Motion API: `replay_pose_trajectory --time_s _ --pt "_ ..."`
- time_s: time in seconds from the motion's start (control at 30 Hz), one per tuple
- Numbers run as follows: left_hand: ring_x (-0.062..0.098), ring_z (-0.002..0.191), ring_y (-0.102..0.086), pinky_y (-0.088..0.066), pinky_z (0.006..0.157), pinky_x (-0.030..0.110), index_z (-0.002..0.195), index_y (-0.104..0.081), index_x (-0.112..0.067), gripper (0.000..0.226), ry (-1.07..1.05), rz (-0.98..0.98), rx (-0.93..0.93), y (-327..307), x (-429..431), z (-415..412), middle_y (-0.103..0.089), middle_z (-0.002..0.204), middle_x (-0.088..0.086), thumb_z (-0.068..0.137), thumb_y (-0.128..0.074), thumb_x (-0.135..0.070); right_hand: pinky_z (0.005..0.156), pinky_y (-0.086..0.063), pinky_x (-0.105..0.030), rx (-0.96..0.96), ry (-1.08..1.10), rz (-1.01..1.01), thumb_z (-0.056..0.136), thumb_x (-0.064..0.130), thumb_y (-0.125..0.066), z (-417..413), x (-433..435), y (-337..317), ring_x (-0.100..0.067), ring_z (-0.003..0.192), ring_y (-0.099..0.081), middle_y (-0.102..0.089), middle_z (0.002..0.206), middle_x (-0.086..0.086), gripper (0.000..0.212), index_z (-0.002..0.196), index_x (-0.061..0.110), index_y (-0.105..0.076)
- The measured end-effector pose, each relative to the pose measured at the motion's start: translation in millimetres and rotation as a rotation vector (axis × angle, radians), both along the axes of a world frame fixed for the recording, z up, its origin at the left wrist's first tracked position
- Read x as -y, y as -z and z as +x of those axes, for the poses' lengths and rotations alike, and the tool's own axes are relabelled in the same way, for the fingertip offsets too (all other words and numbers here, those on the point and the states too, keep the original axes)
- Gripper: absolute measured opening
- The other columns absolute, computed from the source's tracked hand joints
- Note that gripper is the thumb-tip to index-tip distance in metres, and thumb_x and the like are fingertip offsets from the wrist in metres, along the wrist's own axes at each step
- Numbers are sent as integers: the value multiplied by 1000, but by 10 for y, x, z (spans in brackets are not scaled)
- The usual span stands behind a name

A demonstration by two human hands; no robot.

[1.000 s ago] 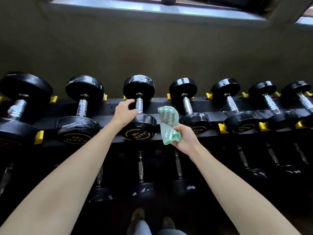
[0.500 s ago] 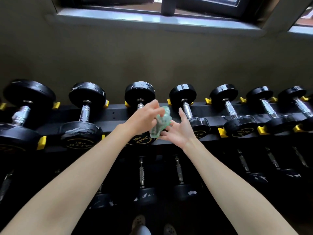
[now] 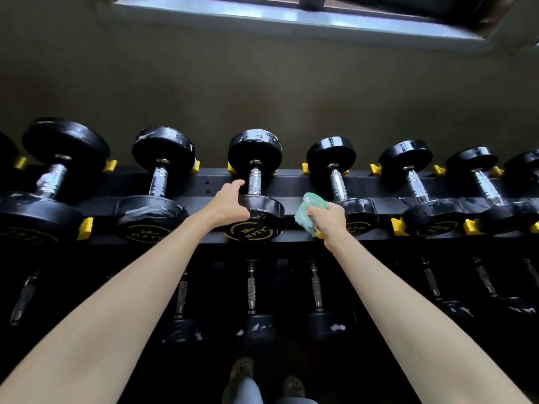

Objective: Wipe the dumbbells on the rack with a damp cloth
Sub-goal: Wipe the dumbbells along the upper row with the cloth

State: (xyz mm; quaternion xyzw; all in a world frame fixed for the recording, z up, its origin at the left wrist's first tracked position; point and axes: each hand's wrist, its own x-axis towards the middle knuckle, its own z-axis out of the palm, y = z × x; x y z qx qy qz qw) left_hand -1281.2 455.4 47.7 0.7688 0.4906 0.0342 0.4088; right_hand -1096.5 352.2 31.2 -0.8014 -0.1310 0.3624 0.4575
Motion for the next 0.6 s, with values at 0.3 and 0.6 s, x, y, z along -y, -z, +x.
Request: replay_pose_trajectory --time_s 0.3,0.6 --pt "22 124 -45 -34 92 24 134 -43 -11 67 5 7 5 161 -101 -183 -47 137 8 74 -70 1 71 -37 -25 263 -241 -321 87 12 -53 -363 -157 187 -28 97 -57 -60 98 -11 21 105 4 -61" --pt "21 125 -48 -38 103 30 131 -54 -17 72 -61 -65 99 166 -192 -276 -54 133 10 66 -81 -2 83 -40 -31 509 -280 -17 80 22 -61 -848 -180 -49 -21 89 -53 -56 102 -7 27 105 11 -67"
